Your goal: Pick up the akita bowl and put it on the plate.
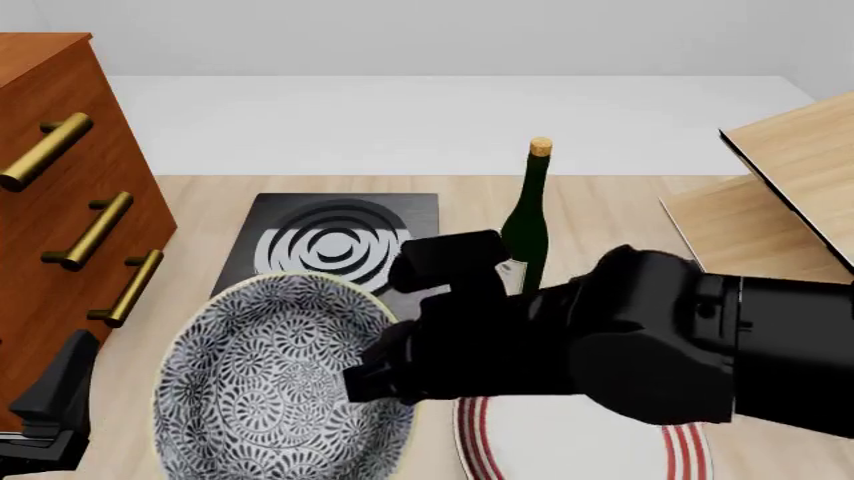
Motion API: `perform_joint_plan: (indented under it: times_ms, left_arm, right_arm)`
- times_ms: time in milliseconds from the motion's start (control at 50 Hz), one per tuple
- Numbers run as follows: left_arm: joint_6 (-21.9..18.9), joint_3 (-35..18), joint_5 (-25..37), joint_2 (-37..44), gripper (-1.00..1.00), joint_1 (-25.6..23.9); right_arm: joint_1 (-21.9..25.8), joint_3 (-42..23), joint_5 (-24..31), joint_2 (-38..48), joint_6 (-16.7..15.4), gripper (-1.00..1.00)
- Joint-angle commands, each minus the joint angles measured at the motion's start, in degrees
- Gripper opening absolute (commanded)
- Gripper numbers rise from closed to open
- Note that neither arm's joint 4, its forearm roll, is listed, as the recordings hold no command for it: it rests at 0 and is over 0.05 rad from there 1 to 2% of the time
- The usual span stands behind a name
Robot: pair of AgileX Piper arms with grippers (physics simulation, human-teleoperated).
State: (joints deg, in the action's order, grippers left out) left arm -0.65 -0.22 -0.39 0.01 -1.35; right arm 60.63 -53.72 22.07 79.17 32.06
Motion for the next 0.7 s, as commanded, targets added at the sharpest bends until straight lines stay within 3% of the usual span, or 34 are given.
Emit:
perform_joint_plan:
  times_ms: [20,420,440,700]
  left_arm:
    - [0.1,0.0,0.1,0.1,1.0,0.0]
    - [0.0,0.0,-0.1,0.1,1.0,0.0]
    - [0.0,0.0,0.0,0.1,1.0,0.0]
    - [0.0,-0.1,0.0,0.1,1.0,0.0]
  right_arm:
    - [-7.0,2.1,5.5,-10.4,-2.2,-1.0]
    - [-11.2,8.0,12.4,-21.0,-0.4,-1.0]
    - [-10.9,8.8,12.4,-22.1,0.7,-1.0]
    - [-15.2,11.5,18.7,-30.5,0.2,-1.0]
